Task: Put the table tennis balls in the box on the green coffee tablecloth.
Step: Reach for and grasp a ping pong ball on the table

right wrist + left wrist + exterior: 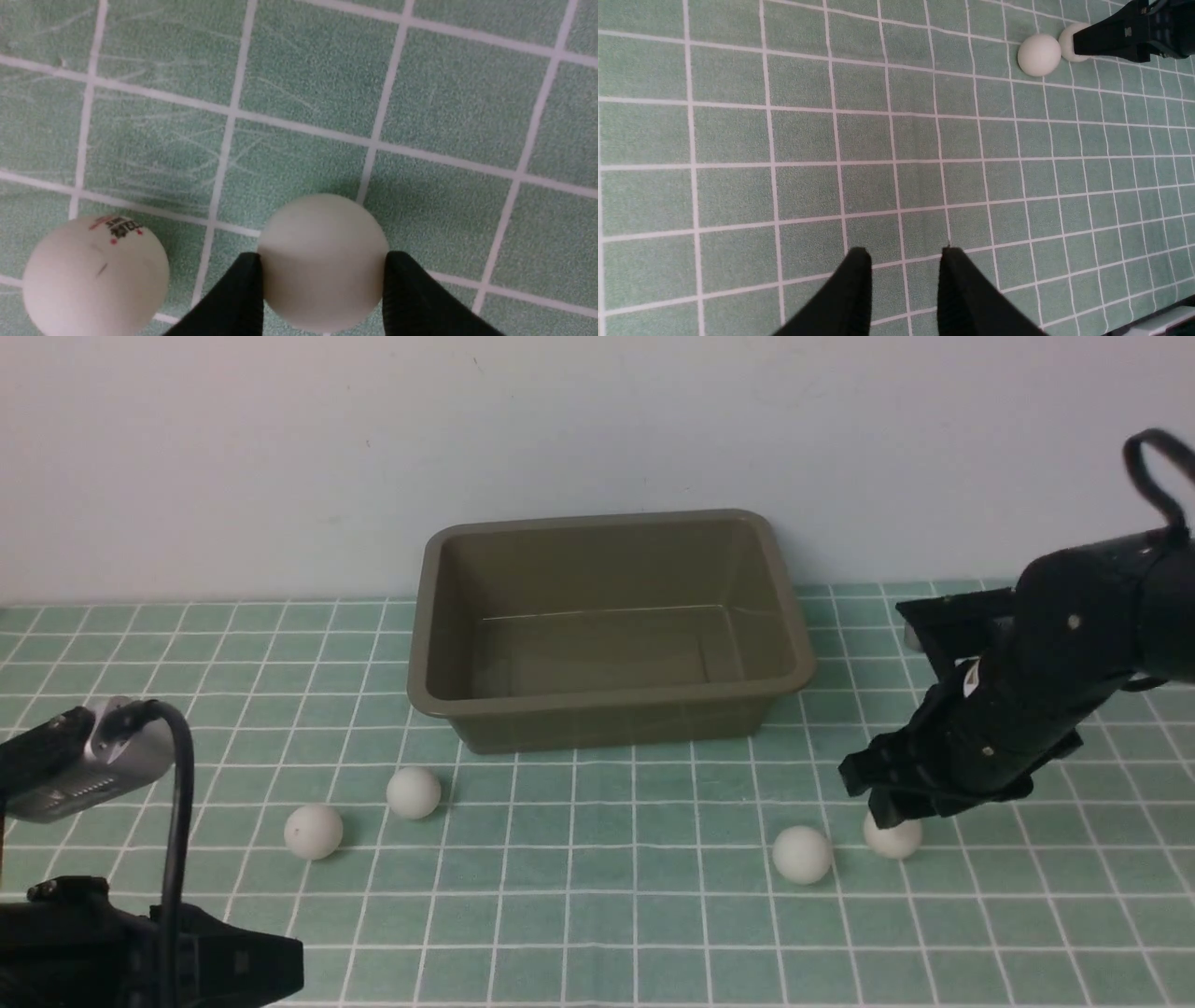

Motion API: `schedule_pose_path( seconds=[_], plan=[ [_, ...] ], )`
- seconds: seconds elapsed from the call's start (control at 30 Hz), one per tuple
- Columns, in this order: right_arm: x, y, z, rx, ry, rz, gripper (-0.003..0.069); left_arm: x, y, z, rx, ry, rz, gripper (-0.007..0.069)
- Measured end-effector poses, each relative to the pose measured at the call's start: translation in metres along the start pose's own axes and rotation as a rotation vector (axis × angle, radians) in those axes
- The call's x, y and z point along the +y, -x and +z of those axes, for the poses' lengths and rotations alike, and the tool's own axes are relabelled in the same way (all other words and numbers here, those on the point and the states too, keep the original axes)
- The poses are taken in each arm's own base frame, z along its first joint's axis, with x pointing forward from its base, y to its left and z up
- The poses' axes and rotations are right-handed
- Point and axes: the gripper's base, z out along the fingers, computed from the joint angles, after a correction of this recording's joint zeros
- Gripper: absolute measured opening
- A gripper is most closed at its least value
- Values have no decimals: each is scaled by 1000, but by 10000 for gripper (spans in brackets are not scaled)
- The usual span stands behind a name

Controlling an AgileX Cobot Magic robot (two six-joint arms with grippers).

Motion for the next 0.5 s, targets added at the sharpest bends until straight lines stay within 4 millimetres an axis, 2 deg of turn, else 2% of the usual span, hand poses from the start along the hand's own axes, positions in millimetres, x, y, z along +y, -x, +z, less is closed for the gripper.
schedule_pose_path(
  seconds=[0.1, 0.17, 0.23, 0.33, 0.37, 0.43, 0.5],
  plan=[
    [0, 2, -2, 12, -1, 0, 301, 0, 0, 0, 1, 0, 0, 188],
    [1, 3, -10, 21, -1, -1, 301, 0, 0, 0, 0, 0, -1, 188],
    [2, 11, -36, 1, 6, -5, 301, 0, 0, 0, 0, 0, -1, 188],
    [8, 41, -105, -178, 49, -27, 301, 0, 0, 0, 0, 0, -7, 188],
    [11, 51, -122, -225, 71, -32, 301, 0, 0, 0, 0, 0, -7, 188],
    [17, 69, -144, -299, 119, -36, 300, 0, 0, 0, 1, 0, -7, 188],
    [22, 82, -147, -324, 158, -39, 297, 0, 0, 0, 1, 0, -7, 188]
  ],
)
